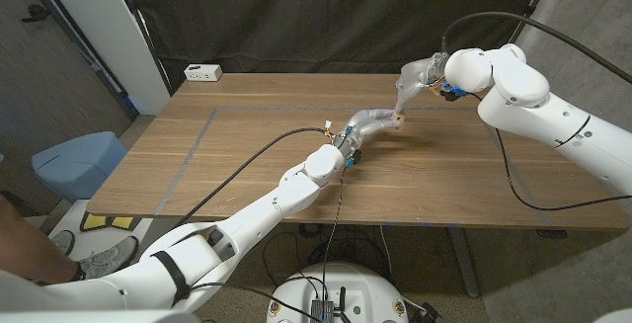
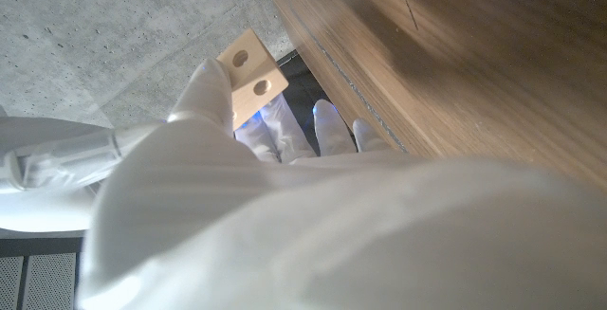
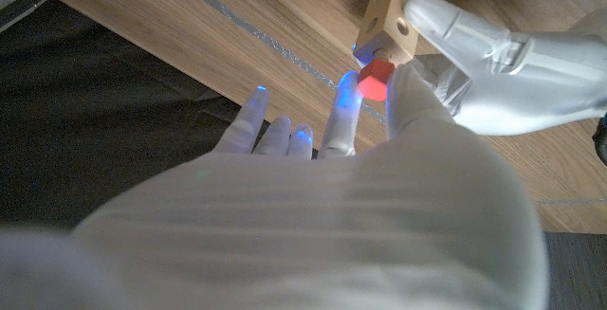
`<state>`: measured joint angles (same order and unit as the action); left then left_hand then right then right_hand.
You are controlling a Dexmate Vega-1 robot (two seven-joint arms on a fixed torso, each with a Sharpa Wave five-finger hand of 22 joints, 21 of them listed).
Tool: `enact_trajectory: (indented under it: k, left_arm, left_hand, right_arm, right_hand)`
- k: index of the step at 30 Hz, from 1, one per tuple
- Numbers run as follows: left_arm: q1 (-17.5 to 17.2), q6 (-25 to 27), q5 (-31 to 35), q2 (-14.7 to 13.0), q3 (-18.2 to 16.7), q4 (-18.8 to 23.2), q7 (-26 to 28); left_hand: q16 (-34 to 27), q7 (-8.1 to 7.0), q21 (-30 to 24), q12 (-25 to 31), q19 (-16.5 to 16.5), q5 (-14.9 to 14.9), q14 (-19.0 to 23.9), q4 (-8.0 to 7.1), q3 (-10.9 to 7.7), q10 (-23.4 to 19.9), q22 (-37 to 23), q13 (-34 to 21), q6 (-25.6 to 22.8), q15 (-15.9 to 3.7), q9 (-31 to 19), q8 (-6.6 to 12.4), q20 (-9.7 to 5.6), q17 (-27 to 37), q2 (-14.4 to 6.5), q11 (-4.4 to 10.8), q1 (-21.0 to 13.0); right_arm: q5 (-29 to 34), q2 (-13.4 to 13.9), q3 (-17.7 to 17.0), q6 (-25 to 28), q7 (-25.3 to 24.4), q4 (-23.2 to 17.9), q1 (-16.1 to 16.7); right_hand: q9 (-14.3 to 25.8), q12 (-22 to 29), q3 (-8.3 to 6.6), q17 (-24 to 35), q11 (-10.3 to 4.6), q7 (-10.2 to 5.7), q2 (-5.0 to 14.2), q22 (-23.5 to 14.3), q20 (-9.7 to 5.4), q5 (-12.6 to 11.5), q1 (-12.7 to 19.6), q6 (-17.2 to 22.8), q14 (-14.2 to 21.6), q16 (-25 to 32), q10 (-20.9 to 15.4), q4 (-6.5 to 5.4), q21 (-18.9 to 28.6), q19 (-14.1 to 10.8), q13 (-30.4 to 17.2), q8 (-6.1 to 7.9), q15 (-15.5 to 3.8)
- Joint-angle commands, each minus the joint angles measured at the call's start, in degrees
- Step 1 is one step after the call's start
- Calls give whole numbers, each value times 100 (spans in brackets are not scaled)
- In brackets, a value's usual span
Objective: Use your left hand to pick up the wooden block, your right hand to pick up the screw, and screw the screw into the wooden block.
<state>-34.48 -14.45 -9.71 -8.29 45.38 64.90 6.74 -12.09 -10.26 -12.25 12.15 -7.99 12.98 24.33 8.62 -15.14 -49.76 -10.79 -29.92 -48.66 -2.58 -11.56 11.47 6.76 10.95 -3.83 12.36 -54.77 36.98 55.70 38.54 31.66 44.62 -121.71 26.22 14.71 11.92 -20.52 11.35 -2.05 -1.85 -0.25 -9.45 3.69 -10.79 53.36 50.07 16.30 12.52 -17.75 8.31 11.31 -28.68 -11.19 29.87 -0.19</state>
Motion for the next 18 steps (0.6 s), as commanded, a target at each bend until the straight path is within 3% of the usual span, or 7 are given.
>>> enact_trajectory:
  k: [1, 10, 18]
  left_arm:
    - [7, 26, -25, 7, 1, -13, -33]
    - [19, 30, -25, 3, 6, -24, -46]
    - [15, 35, -30, -4, 8, -19, -57]
  left_hand:
    - [3, 19, -28, 51, 6, 35, 35, -1, -53, -32, -22, -96, -80, -356, -23, 44, 9, 0, -59, 15, -4]
    - [1, 31, -28, 48, 7, 37, 41, -6, -64, -24, -23, -97, -64, -348, -23, 38, 11, 1, -72, 14, 2]
    - [4, 29, -28, 47, 7, 39, 39, -5, -75, -23, -23, -97, -67, -347, -23, 40, 10, 0, -80, 13, -1]
  right_arm:
    - [118, -68, 50, 71, -89, 58, 9]
    - [174, -95, 69, 166, -92, 48, 34]
    - [256, -103, 98, 244, -97, 22, 56]
  right_hand:
    - [-4, 51, -3, 11, -25, -8, 27, -21, -10, 18, -125, 153, 111, 55, -104, -66, 21, -98, -13, 56, -30]
    - [-43, 70, -4, 0, -15, 24, 49, -22, -17, 28, -236, 368, 228, 66, -295, -85, 37, -223, -7, 116, -62]
    - [-79, 84, -4, -8, -109, 28, 67, -23, -49, 33, -320, 591, 321, 73, -456, -95, 34, -286, -1, 175, -79]
